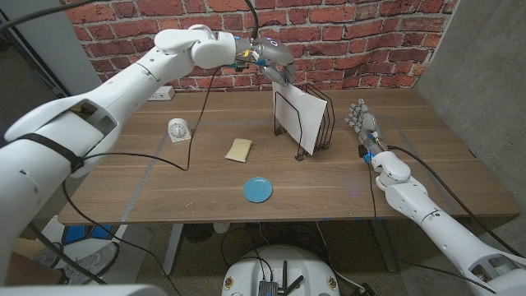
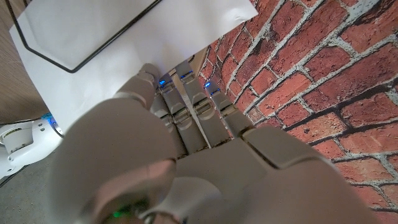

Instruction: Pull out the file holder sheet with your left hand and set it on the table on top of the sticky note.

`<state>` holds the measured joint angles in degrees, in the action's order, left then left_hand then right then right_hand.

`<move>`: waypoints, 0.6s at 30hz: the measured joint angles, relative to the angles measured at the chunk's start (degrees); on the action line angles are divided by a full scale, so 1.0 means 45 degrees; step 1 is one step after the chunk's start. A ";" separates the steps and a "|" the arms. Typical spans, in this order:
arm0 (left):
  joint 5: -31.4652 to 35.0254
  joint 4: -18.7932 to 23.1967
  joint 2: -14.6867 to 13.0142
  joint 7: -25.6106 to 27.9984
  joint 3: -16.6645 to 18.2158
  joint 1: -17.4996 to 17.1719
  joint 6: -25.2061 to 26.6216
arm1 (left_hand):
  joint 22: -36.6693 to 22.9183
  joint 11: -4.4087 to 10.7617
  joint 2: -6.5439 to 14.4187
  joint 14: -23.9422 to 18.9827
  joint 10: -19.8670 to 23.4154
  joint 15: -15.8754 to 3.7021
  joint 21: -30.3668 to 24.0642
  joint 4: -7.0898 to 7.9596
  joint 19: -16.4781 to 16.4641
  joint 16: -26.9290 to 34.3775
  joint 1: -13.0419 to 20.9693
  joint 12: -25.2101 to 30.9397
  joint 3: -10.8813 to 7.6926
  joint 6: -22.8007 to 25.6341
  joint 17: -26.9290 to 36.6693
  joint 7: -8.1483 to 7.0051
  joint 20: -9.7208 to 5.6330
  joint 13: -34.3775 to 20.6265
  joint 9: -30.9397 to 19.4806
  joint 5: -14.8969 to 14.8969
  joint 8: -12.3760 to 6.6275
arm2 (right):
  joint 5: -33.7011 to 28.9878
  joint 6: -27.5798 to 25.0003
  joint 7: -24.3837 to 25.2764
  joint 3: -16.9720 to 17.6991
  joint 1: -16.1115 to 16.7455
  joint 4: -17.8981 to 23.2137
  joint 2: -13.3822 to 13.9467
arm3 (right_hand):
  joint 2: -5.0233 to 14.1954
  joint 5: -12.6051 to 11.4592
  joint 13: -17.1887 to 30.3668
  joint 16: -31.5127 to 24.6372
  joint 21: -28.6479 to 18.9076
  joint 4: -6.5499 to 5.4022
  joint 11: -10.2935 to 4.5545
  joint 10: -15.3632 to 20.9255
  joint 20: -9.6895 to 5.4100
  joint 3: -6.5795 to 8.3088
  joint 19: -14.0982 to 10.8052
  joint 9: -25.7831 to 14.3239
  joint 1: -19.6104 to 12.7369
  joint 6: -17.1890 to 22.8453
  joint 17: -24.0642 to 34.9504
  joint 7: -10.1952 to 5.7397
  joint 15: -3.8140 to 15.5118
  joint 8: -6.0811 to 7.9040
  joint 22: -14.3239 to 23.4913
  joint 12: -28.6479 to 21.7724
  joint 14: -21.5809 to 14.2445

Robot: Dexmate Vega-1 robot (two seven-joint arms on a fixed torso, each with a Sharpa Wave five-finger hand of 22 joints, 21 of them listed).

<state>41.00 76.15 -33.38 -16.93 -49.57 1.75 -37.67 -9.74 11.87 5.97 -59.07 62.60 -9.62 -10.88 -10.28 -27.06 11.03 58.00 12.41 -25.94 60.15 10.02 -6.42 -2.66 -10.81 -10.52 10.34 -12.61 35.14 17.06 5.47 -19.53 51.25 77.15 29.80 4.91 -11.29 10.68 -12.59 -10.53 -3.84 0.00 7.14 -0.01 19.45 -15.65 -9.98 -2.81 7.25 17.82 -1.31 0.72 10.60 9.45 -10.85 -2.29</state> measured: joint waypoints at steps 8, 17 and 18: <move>-0.0004 0.0790 -0.0470 0.0023 0.0623 -0.0416 0.0092 | 0.0001 0.0000 -0.0001 0.0001 -0.0001 0.0000 0.0000 0.0000 0.0000 0.0000 -0.0001 -0.0002 0.0001 0.0000 -0.0001 0.0000 0.0000 0.0004 0.0000 0.0000 0.0000 | -0.0105 -0.0038 0.0141 -0.0027 -0.0005 0.0123 -0.0008 | 0.0000 0.0000 0.0000 0.0000 0.0000 0.0000 0.0000 0.0000 0.0000 0.0000 0.0000 0.0000 0.0000 0.0000 0.0000 0.0000 0.0000 0.0000 0.0000 0.0000 0.0000; -0.0005 0.1199 -0.0706 0.0227 0.1001 -0.0674 0.0250 | 0.0001 0.0040 0.0036 0.0002 0.0039 0.0000 0.0000 0.0000 0.0001 0.0000 0.0037 -0.0021 0.0001 0.0000 -0.0002 0.0000 0.0000 0.0003 0.0001 -0.0008 0.0000 | -0.0176 -0.0096 0.0229 -0.0053 0.0006 0.0243 -0.0009 | 0.0000 0.0000 0.0000 0.0000 0.0000 0.0000 0.0000 0.0000 0.0000 0.0000 0.0000 0.0000 0.0000 0.0000 0.0001 0.0000 0.0000 0.0000 0.0000 0.0000 0.0001; -0.0005 0.1199 -0.0706 0.0255 0.1001 -0.0674 0.0283 | 0.0001 0.0040 0.0036 0.0002 0.0040 0.0000 0.0000 0.0000 0.0001 0.0000 0.0037 -0.0022 0.0001 -0.0001 -0.0002 0.0000 0.0000 0.0001 0.0001 -0.0008 0.0000 | -0.0186 -0.0108 0.0247 -0.0056 0.0009 0.0266 -0.0009 | 0.0000 0.0000 0.0000 0.0000 0.0000 0.0000 0.0000 0.0000 0.0000 0.0000 0.0000 0.0000 0.0000 0.0000 0.0001 0.0000 0.0000 0.0000 0.0000 0.0000 0.0000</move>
<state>40.97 81.54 -36.56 -15.78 -45.07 -1.28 -36.40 -9.74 12.05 6.13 -59.06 62.78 -9.61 -10.88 -10.28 -27.06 11.03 58.16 12.31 -25.94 60.15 10.01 -6.42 -2.66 -10.80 -10.52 10.31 -12.61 34.30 16.58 6.58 -19.79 51.29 78.35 29.76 4.92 -11.29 10.68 -12.59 -10.53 -3.84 0.00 7.14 -0.01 19.45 -15.65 -9.98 -2.81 7.25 17.82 -1.31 0.72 10.60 9.45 -10.85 -2.28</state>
